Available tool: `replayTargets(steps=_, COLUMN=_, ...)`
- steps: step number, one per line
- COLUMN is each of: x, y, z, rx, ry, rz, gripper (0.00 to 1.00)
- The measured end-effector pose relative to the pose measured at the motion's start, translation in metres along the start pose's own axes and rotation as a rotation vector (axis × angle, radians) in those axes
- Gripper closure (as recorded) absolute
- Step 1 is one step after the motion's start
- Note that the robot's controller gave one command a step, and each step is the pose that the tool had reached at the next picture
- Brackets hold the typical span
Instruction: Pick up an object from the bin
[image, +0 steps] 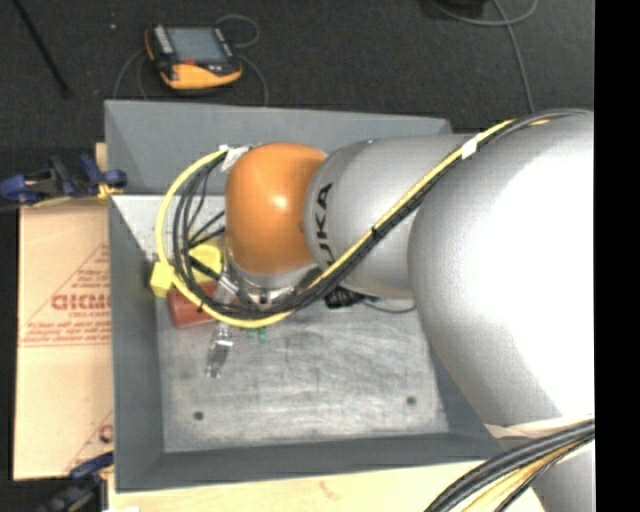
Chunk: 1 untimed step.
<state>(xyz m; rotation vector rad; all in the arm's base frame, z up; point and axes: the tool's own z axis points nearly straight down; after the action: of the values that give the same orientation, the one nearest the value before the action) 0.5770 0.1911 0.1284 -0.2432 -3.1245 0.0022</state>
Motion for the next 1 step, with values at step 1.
replayTargets(steps=1, x=-0.0017, y=-0.0468, z=0.0384, rx=-0.011, ry=-0.013, rz=0.165, gripper=1.00)
